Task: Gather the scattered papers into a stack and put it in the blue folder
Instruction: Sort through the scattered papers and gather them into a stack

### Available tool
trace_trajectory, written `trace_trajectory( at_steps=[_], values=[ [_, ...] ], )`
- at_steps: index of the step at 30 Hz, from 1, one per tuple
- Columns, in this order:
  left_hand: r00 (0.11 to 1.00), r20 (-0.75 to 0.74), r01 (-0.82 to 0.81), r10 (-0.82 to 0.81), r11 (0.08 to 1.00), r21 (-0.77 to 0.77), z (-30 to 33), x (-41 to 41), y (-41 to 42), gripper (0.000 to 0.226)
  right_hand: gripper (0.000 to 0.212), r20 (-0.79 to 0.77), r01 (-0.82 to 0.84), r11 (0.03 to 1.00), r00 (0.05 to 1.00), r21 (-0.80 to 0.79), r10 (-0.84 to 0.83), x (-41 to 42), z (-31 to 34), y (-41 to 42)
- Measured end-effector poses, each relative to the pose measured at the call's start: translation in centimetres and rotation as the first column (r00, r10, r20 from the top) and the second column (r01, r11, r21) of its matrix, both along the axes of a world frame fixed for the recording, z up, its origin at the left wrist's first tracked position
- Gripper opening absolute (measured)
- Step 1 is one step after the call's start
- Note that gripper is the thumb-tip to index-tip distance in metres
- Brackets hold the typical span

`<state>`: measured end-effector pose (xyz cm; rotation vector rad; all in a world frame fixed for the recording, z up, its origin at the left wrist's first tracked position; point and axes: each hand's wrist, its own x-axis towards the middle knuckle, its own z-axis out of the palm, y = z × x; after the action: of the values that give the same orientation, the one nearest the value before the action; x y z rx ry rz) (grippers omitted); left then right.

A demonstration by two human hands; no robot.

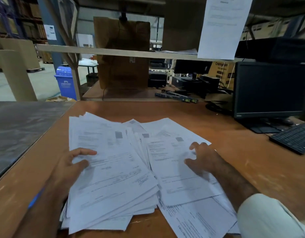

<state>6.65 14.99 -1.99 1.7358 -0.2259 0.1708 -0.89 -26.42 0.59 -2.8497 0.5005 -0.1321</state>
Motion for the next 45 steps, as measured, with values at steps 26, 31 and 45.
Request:
trace_trajectory(
  at_steps=[26,31,45],
  values=[
    [1.000,0.015,0.005,-0.005,1.000,-0.010,-0.3,0.6,0.0,0.040,0.033,0.334,-0.366,0.714,0.922,0.596,0.193,-3.4,11.8,0.6],
    [1.000,-0.030,0.003,-0.004,0.999,-0.035,0.1,0.3,0.3,0.031,0.036,0.525,-0.511,0.140,0.847,0.848,-0.088,-3.2,13.1,2.1],
    [0.995,0.016,0.098,-0.098,0.993,-0.067,1.2,-0.9,-0.2,0.047,0.053,0.318,-0.572,0.692,0.820,0.441,0.475,5.3,2.1,14.9]
  ],
)
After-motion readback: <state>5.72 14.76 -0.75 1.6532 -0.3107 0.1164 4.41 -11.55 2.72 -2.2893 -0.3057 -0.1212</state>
